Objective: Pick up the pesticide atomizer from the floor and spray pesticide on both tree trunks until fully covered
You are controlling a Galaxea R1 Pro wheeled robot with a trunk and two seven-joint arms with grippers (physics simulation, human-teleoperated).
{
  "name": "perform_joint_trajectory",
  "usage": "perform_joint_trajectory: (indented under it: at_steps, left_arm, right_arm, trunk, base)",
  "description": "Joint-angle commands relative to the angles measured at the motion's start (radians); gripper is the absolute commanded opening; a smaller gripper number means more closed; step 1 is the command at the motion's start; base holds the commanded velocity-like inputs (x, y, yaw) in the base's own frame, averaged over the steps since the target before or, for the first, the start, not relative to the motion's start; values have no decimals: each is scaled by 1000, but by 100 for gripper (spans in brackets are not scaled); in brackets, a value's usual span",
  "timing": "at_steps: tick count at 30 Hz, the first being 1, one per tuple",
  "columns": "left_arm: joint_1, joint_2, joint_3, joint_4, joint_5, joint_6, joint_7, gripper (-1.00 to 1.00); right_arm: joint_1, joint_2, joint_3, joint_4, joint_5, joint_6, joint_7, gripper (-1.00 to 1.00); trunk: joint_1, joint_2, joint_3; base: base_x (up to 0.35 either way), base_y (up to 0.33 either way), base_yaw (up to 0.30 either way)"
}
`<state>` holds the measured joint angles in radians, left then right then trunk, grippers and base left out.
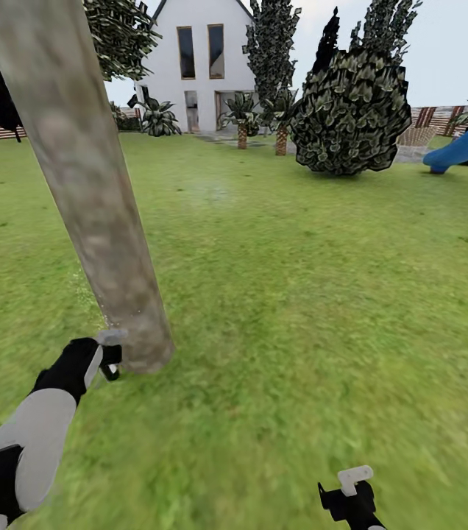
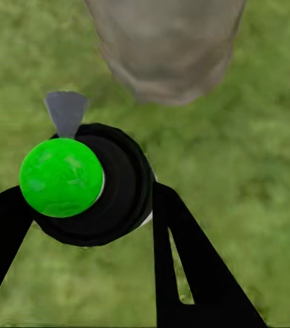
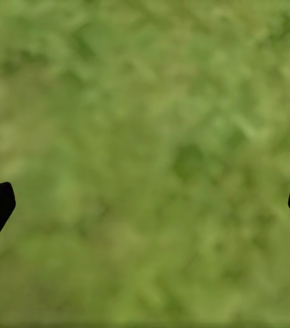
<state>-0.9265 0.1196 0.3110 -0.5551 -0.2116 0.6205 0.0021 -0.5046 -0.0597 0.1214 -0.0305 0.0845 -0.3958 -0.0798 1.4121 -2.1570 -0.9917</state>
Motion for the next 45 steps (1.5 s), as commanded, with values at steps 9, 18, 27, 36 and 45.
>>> perform_joint_trajectory:
  at_steps: [9,18,27,36,45]
  left_arm:
    - [-79,95,-48,-7,21,96,-72,-100]
    - [-135,71,-79,-16,21,180,-86,-100]
    - [-176,76,-92,-17,23,212,-112,-100]
    - [-221,109,-107,-18,20,270,-152,-100]
    - [-206,138,-110,-19,16,268,-147,-100]
  right_arm:
    - [0,-3,0,0,0,0,0,100]
    - [0,-3,0,0,0,0,0,100]
    - [0,-3,0,0,0,0,0,100]
    - [0,-3,0,0,0,0,0,100]
    - [0,-5,0,1,0,0,0,100]
  trunk:
    - [0,0,0]
    - [0,0,0]
    - [0,0,0]
    - [0,0,0]
    - [0,0,0]
  base:
    - [0,0,0]
    - [0,0,0]
    - [0,0,0]
    - [0,0,0]
    - [74,-76,0]
